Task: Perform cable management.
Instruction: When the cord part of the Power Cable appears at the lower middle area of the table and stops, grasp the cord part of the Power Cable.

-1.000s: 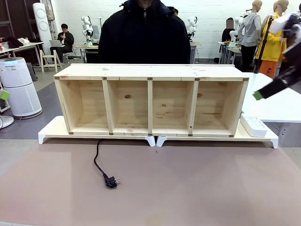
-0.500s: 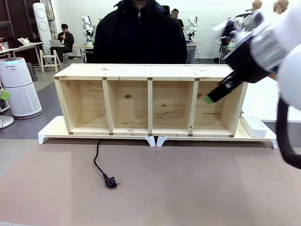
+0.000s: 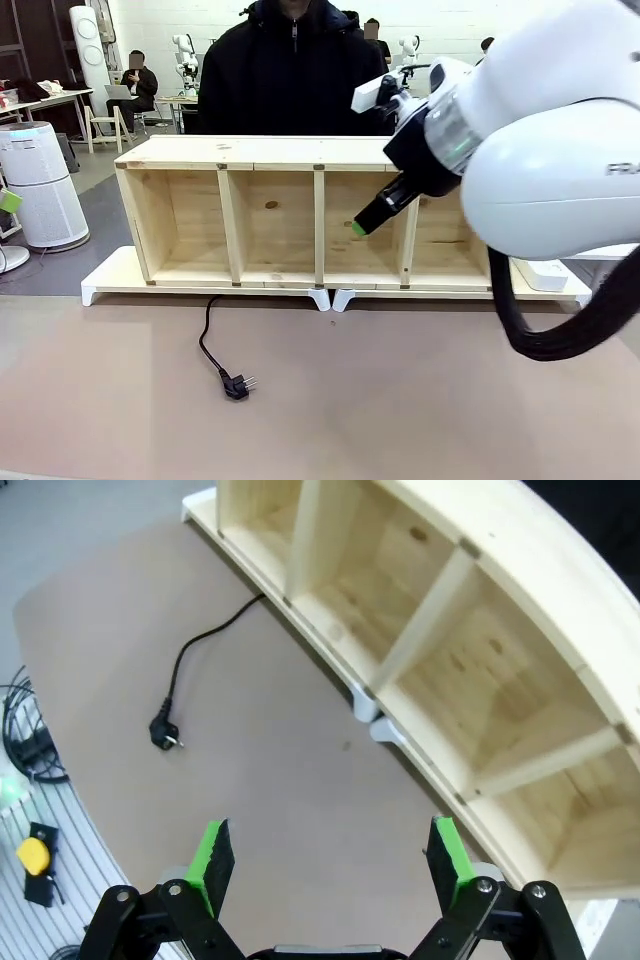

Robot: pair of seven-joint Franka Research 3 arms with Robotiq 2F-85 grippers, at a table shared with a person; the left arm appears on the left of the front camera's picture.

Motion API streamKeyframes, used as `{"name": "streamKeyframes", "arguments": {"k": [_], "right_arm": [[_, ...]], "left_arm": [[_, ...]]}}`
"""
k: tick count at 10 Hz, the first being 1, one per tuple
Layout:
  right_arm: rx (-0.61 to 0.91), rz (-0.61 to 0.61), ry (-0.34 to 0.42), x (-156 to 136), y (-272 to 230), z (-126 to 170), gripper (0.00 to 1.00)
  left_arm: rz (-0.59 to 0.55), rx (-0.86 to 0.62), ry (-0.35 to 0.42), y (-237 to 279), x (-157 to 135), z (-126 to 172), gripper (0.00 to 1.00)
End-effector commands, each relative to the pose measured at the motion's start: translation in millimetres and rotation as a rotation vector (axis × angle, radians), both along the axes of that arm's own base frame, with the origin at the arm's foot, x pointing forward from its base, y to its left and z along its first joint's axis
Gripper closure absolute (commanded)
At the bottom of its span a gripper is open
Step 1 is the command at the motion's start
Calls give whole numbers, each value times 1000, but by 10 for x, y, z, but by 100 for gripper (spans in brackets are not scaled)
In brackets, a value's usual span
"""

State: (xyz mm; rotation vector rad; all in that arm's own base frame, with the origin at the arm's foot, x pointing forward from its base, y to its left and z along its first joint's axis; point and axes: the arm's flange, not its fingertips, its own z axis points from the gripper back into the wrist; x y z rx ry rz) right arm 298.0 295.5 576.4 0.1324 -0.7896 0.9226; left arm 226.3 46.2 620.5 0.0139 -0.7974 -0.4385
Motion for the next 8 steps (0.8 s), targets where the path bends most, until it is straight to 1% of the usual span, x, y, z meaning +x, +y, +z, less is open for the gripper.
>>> {"name": "streamKeyframes", "arguments": {"k": [1,3,4,5,6,8], "right_arm": [[34,45,61,82,260,-149,0],[45,71,79,107,486,-226,0],[36,89,101,120,607,-348,0],[38,101,103,90,711,-440,0],[40,105,85,56,802,-501,0],[12,70,47,18,998,-663,0]], "left_arm": [[19,-4,-5,10,25,2,0],[19,-4,-5,10,25,2,0],[19,-4,-5,10,25,2,0],[19,-4,-5,10,25,2,0],[19,-4,-5,10,25,2,0],[19,-4,-5,10,25,2,0]]}}
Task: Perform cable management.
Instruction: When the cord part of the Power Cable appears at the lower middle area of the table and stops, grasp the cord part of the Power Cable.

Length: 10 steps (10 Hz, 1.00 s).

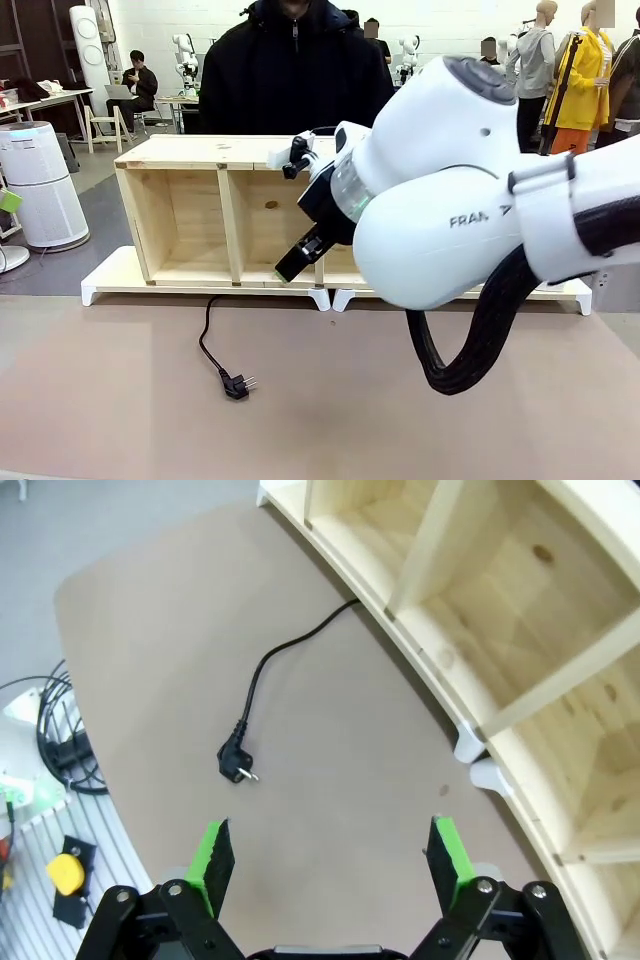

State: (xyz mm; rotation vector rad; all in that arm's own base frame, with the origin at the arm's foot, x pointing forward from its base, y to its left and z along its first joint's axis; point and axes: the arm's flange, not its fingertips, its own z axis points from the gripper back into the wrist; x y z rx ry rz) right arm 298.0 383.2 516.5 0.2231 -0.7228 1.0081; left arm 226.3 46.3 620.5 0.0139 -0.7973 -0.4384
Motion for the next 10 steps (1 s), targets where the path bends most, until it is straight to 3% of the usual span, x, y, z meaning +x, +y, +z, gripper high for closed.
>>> {"name": "streamKeyframes", "arguments": {"k": [1,5,9,10], "right_arm": [[-37,-32,-38,-79,230,-210,0],[-85,17,-65,-195,534,-452,0],[-63,-10,-55,-179,544,-443,0],[-91,39,-43,-229,446,-433,0]], "left_arm": [[19,-4,-5,10,24,2,0],[19,-4,-5,10,24,2,0],[19,-4,-5,10,24,2,0],[19,-4,-5,10,24,2,0]]}}
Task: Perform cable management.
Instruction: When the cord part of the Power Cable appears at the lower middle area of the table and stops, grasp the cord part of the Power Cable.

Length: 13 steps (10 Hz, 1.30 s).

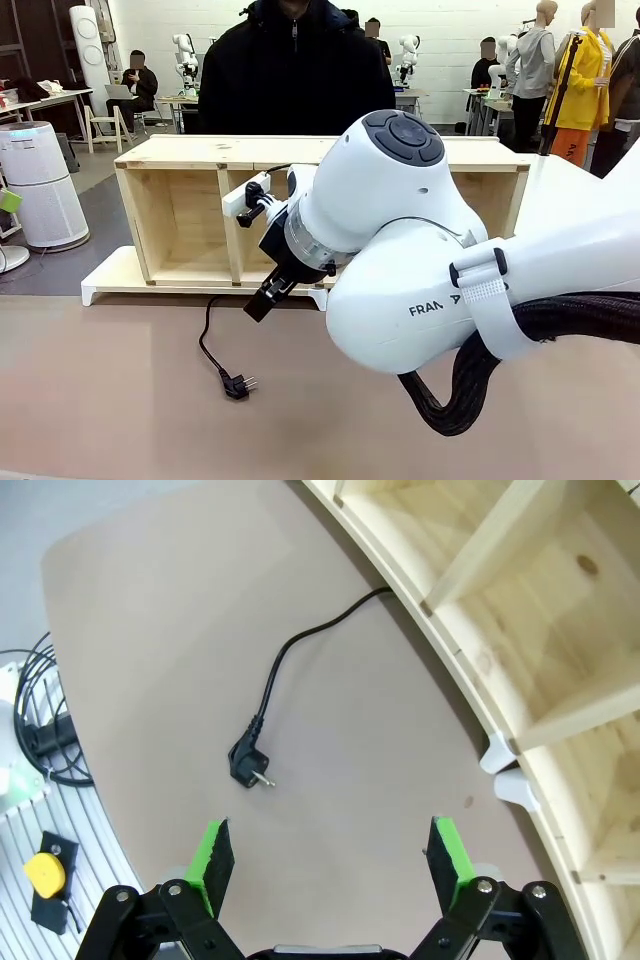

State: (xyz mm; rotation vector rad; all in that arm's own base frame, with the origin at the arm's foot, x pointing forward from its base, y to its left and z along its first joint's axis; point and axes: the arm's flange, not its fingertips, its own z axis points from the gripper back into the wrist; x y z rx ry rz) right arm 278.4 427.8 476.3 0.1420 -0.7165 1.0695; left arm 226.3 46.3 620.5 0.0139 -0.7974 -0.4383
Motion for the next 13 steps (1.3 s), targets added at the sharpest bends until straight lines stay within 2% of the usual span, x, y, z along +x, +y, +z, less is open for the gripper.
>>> {"name": "streamKeyframes", "arguments": {"k": [1,7,8,10,12,13], "right_arm": [[-9,10,-1,-33,-1,-30,0],[-2,8,0,-31,18,-6,0],[7,51,16,22,126,-56,0],[3,55,29,112,395,-142,0],[-26,65,45,91,705,-302,0],[-26,71,78,82,844,-392,0]], "left_arm": [[19,-4,-5,10,24,2,0],[19,-4,-5,10,24,2,0],[19,-4,-5,10,24,2,0],[19,-4,-5,10,24,2,0],[19,-4,-5,10,24,2,0],[19,-4,-5,10,24,2,0]]}}
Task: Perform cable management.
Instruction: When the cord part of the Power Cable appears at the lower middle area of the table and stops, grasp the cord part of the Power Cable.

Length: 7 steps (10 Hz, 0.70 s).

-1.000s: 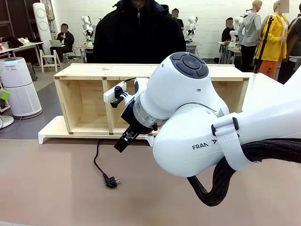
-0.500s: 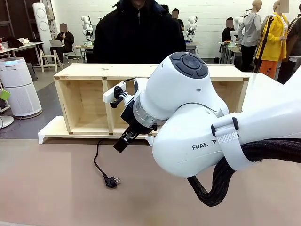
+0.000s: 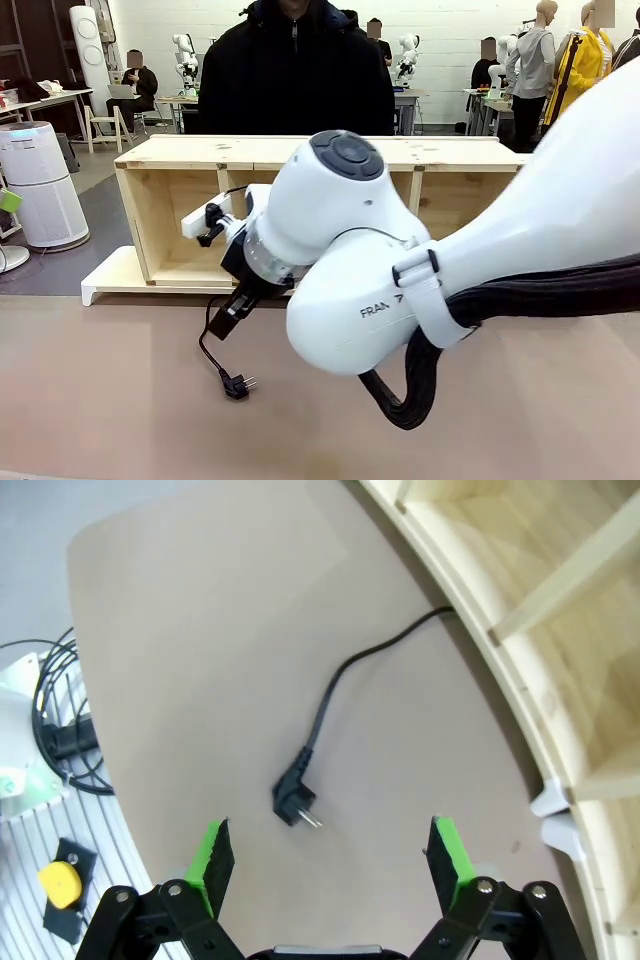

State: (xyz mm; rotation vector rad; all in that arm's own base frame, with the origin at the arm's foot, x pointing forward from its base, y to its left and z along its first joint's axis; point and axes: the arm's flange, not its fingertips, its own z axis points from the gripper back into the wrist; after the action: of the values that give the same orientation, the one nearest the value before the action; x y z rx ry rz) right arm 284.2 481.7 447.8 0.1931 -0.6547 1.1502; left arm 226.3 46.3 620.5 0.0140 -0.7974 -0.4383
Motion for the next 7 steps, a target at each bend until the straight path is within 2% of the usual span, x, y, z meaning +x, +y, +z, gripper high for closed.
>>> {"name": "streamKeyframes", "arguments": {"k": [1,4,7], "right_arm": [[-26,-19,57,26,436,-204,0],[-70,-61,160,72,729,-538,0],[-67,-108,168,217,834,-805,0]], "left_arm": [[19,-4,-5,10,24,2,0],[19,-4,-5,10,24,2,0],[19,-4,-5,10,24,2,0]]}}
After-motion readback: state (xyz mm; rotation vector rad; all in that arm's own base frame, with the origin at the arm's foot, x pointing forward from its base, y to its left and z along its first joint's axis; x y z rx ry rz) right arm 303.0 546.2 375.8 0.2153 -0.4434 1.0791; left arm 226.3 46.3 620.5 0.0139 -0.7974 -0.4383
